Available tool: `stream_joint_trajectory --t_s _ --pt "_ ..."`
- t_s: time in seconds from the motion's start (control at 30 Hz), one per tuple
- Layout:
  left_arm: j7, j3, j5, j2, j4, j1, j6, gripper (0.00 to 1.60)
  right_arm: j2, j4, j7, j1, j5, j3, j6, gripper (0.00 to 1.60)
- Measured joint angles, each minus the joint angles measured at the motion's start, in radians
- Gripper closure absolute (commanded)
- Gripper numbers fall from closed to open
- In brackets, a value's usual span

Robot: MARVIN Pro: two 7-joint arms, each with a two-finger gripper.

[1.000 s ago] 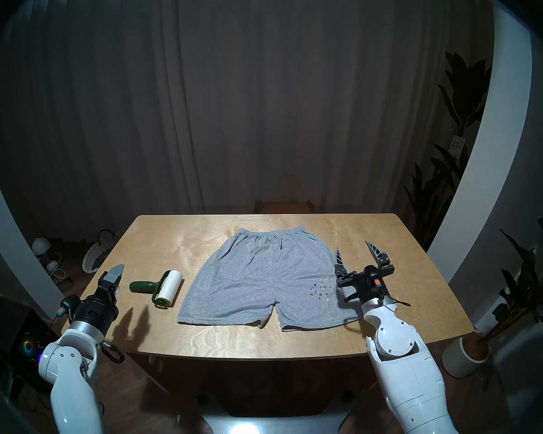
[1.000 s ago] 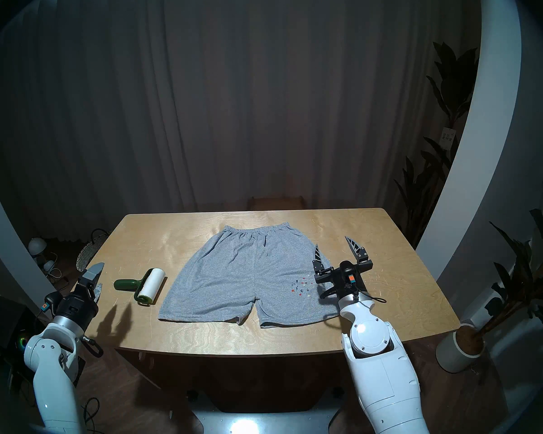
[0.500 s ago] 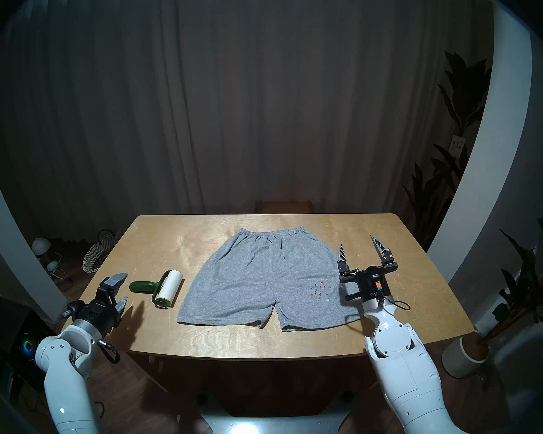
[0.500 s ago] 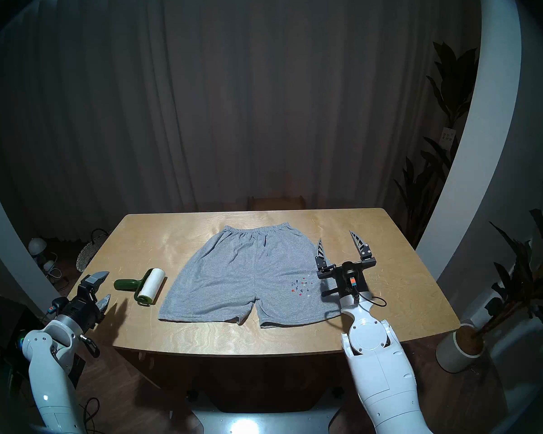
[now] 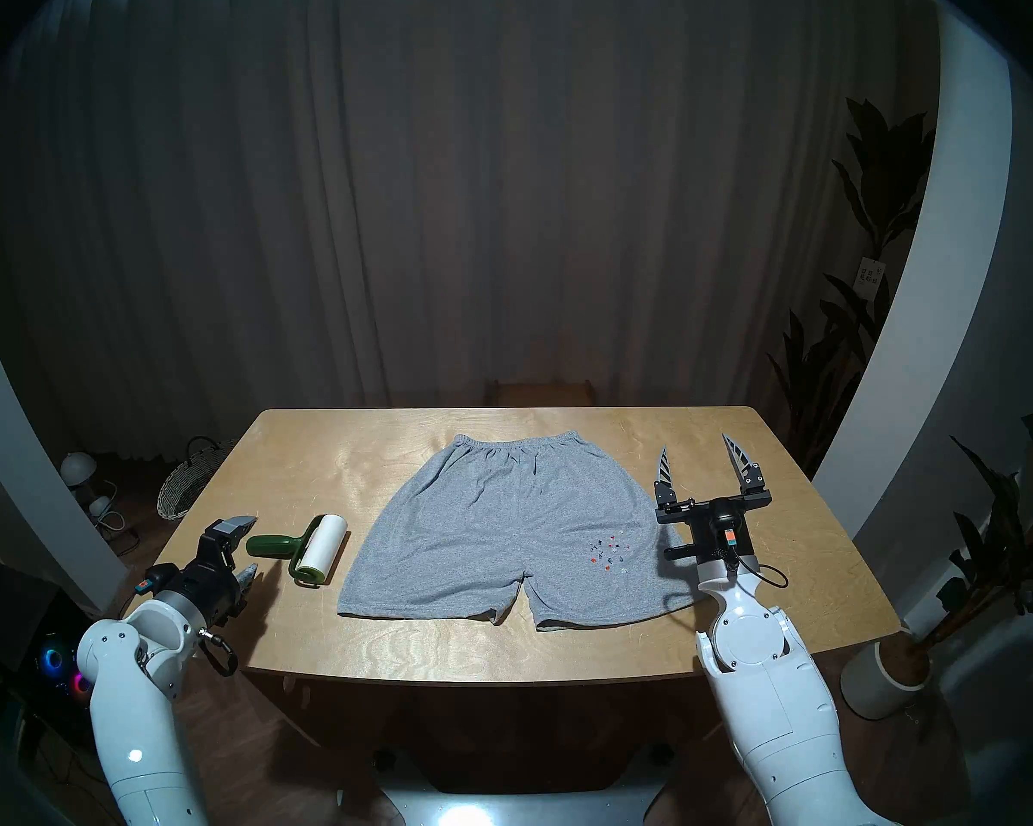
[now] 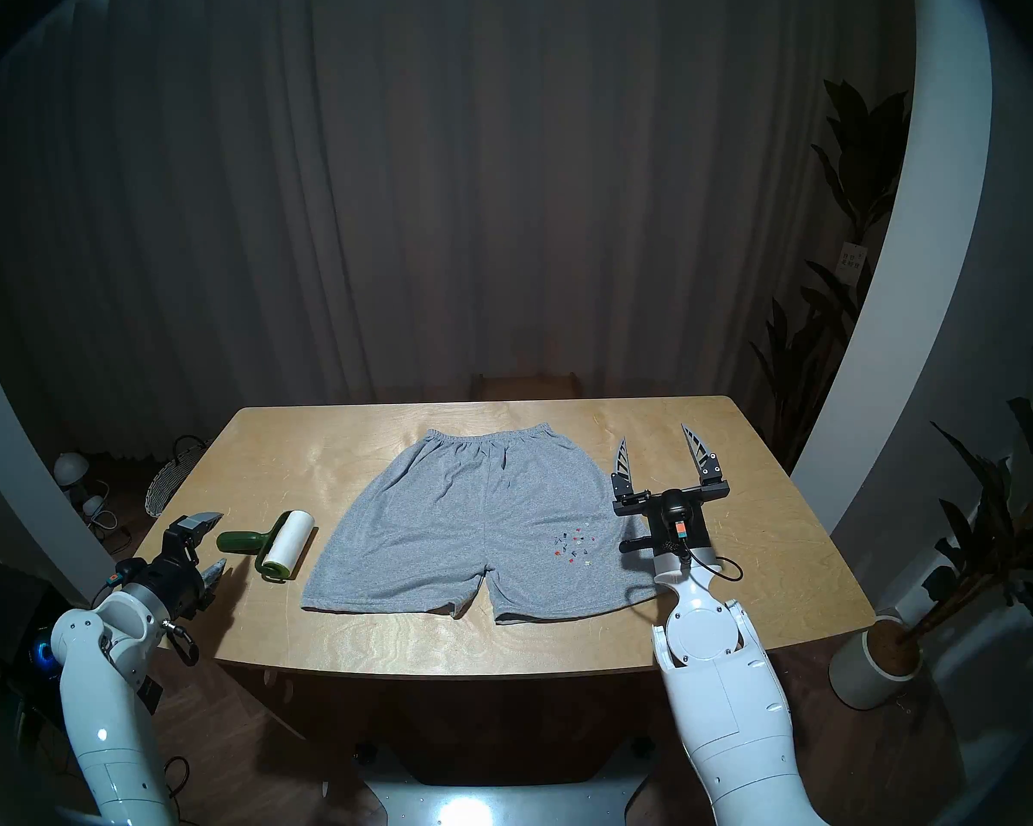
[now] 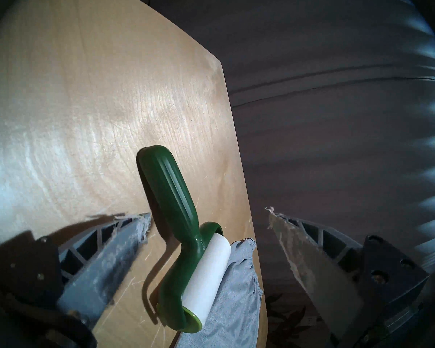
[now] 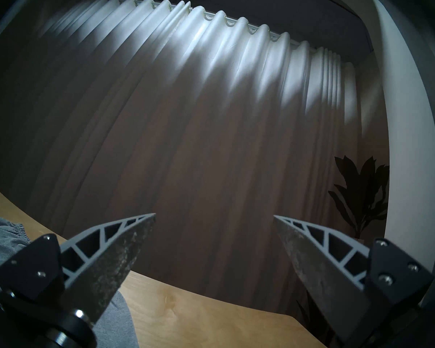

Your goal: Remove lint and debris from pants with a lint roller

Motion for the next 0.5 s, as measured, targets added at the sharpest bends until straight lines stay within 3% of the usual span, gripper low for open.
stream_joint_trajectory --t_s 0.23,0.5 --pt "0.073 0.014 -0.015 -0.029 0.007 -0.030 -0.030 0.00 -0.007 0.004 -0.027 0.006 -0.018 0.012 -0.007 0.00" --pt "0.102 0.018 -0.021 -0.056 0.016 -0.046 -0.070 0.00 -0.012 0.006 -0.041 0.012 -0.028 0.016 -0.009 0.00"
